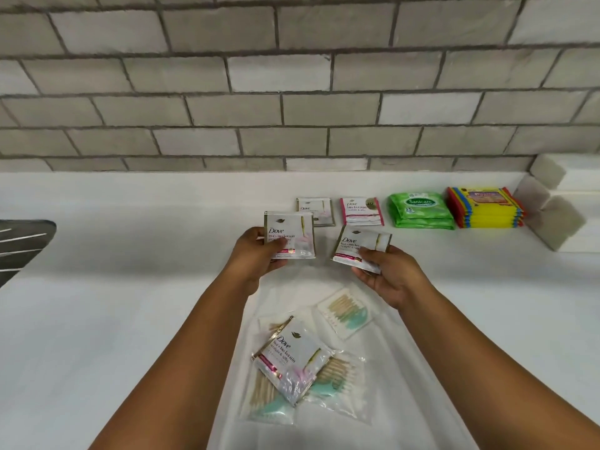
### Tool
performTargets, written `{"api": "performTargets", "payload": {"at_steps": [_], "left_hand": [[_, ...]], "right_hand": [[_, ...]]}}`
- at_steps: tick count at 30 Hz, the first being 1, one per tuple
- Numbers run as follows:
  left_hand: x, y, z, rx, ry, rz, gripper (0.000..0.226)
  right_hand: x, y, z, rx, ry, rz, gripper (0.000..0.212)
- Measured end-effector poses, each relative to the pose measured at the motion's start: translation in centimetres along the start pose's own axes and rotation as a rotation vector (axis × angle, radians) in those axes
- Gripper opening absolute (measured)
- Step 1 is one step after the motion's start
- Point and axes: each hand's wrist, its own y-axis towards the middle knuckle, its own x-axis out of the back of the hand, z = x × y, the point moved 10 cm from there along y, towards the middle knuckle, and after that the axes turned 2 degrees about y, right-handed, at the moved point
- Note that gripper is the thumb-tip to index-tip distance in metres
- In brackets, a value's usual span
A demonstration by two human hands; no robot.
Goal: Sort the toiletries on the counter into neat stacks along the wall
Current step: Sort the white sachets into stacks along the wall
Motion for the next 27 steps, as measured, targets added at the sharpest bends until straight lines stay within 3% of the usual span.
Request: {"api": "performTargets", "payload": {"at_steps": [11,17,27], "left_hand": [[2.4,6.9,0.1,-0.034,-0.093,-0.179,0.019],[4.4,8.5,0.7,-0.051,-0.105,-0.218,0.012],[5.3,9.5,1.4,-0.057,-0.123,-0.244,0.015]], "right_hand": [[-5.3,8.9,2.8,0.178,-0.31,0.021,0.032],[-8.1,13.9,3.7,0.274,-0.503,-0.062,0.021],[-9.7,17.2,4.6,0.414,-0.901,-0.195,0.042]]}}
